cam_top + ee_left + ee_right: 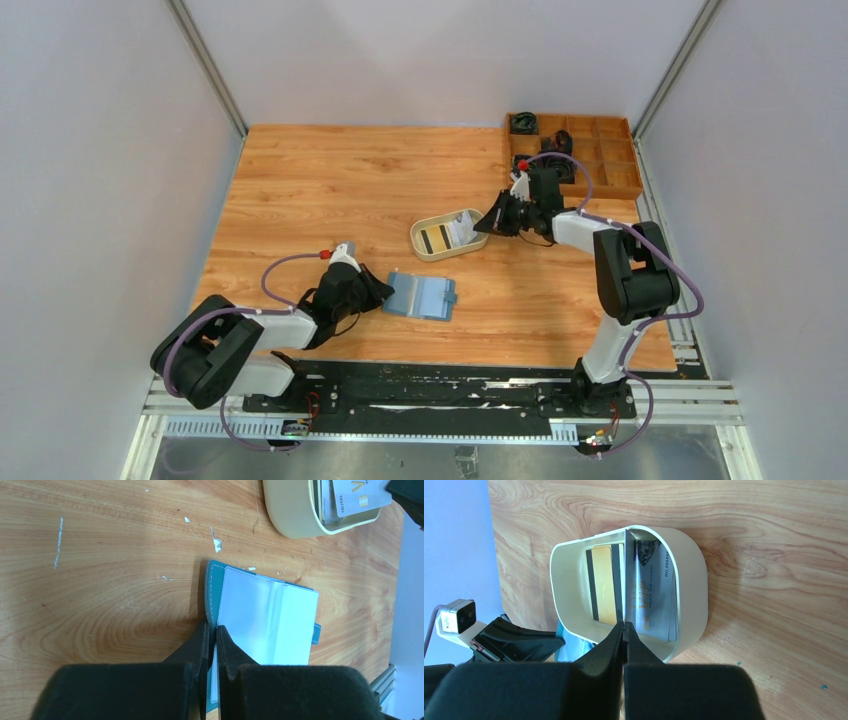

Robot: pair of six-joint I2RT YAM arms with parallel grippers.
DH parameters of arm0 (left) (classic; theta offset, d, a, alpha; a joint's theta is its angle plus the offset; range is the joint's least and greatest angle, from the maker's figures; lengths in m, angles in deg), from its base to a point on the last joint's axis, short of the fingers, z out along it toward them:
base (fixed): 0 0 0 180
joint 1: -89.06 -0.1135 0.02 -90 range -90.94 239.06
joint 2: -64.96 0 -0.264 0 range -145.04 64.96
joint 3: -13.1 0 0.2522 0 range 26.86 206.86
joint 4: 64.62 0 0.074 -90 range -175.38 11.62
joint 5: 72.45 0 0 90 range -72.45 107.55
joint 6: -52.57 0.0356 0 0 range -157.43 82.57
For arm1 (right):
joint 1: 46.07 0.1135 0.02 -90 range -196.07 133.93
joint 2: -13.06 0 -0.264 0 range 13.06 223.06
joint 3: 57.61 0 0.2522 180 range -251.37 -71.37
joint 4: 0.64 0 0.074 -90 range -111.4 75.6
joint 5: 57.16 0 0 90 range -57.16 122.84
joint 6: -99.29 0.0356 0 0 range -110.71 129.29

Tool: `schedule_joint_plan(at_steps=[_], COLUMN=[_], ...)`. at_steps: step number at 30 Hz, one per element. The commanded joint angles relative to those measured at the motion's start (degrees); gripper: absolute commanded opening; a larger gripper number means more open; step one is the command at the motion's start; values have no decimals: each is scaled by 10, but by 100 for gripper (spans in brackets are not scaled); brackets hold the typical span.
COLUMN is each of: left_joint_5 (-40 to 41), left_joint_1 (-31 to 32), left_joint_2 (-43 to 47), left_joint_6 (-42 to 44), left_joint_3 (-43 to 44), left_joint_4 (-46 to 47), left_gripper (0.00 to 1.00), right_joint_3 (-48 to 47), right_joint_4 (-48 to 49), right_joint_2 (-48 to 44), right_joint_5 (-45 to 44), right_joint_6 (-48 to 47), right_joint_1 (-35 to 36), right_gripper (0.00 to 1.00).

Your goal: Take the credit cards out of the card holder

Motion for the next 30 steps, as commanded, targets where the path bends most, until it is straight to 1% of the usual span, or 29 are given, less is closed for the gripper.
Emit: schedule_joint_plan(at_steps=[1, 2, 8, 9, 11, 14, 20, 23, 24, 25, 27, 28, 29, 30], left_joint_5=[39, 39, 38, 38, 38, 38, 25, 22, 19, 16, 8, 6, 4, 2], left_joint_1=[1, 1, 2, 1, 1, 2, 1, 1, 1, 1, 1, 1, 1, 1], left_joint_2=[-39, -39, -40, -39, -37, -33, -26, -13, -11, -8, -1, 2, 10, 15], left_joint_6=[44, 44, 44, 44, 43, 44, 45, 43, 42, 41, 38, 35, 33, 30], left_joint_3=[-38, -39, -41, -41, -42, -44, -41, -39, -38, -37, -34, -33, -35, -36], left_joint_4=[-172, -171, -168, -168, -168, -169, -171, -172, -172, -172, -172, -172, -172, -172], left_gripper=[0, 0, 0, 0, 0, 0, 0, 0, 0, 0, 9, 12, 18, 20], right_joint_3=[-11, -11, -18, -20, -28, -47, -99, -118, -122, -124, -116, -102, -85, -61], right_joint_4=[-10, -10, -16, -19, -28, -56, -129, -172, -188, -203, -220, -220, -214, -202], right_joint_2=[2, 2, 2, 0, -4, -20, -94, -152, -171, -183, -199, -205, -213, -220], right_joint_5=[-8, -7, 5, 4, 7, -1, -33, -94, -127, -143, -183, -190, -204, -211], right_joint_6=[-5, -6, -5, -5, -10, -26, -72, -120, -145, -160, -170, -166, -156, -143], right_joint_1=[-11, -11, -15, -16, -16, -16, -12, 19, 46, 71, 118, 140, 160, 180], right_gripper=[0, 1, 17, 22, 30, 38, 48, 58, 63, 65, 66, 67, 67, 67])
